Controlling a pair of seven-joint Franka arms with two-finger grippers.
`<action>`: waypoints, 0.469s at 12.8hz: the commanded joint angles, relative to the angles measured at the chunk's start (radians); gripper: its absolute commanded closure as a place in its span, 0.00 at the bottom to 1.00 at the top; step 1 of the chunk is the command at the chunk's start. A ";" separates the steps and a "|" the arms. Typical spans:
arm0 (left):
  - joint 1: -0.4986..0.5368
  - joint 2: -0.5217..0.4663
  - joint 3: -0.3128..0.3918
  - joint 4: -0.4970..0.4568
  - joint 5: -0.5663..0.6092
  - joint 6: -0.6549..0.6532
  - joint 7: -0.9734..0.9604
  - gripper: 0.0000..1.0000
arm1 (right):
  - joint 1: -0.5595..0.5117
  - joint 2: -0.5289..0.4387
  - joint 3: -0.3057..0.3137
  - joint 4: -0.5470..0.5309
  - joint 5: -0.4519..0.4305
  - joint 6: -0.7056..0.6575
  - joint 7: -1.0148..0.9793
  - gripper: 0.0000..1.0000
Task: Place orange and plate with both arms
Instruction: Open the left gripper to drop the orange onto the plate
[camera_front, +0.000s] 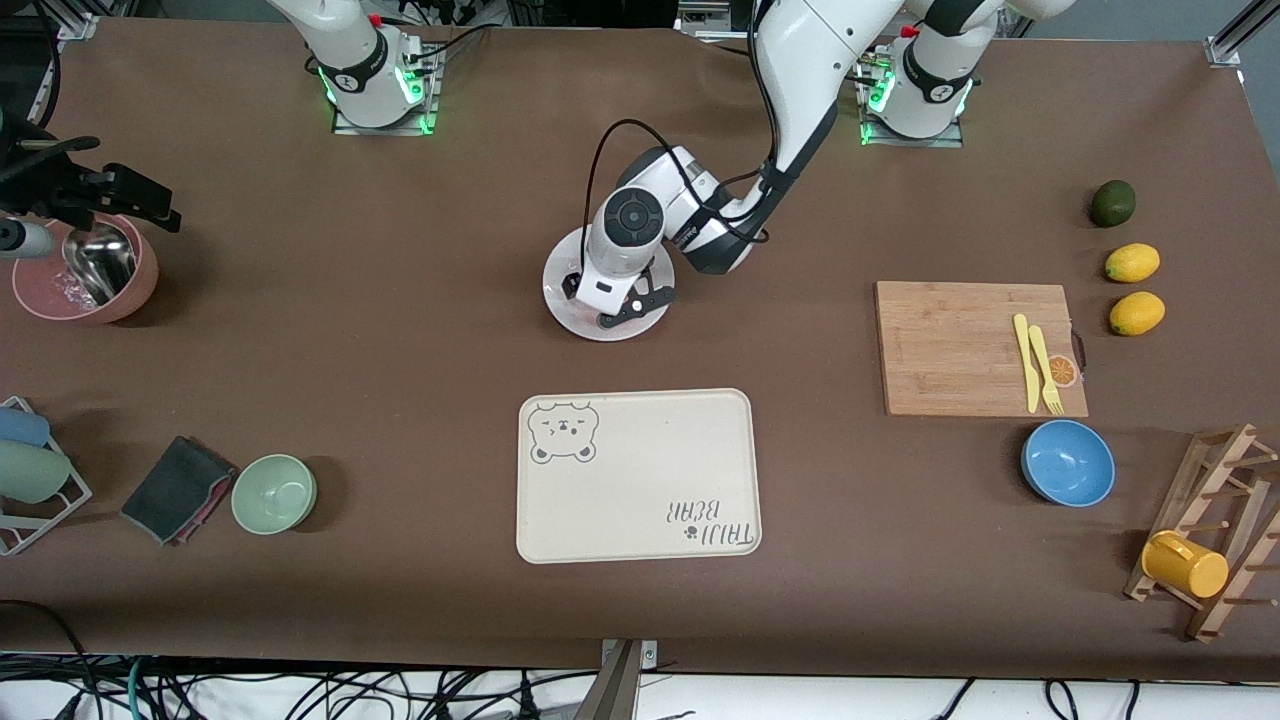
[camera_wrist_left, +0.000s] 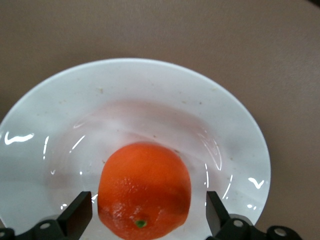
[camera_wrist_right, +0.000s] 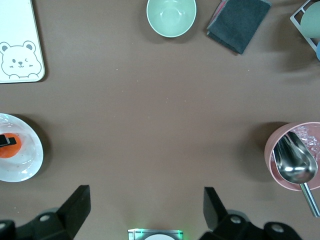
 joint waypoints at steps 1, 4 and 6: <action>0.000 -0.056 0.048 0.034 0.030 -0.117 0.000 0.00 | -0.006 0.007 -0.008 0.022 0.004 -0.007 -0.008 0.00; 0.060 -0.114 0.127 0.102 0.060 -0.362 0.021 0.00 | -0.005 0.007 -0.014 0.022 0.008 -0.007 -0.008 0.00; 0.172 -0.131 0.128 0.104 0.062 -0.449 0.128 0.00 | -0.005 0.028 -0.014 0.022 0.004 -0.006 -0.008 0.00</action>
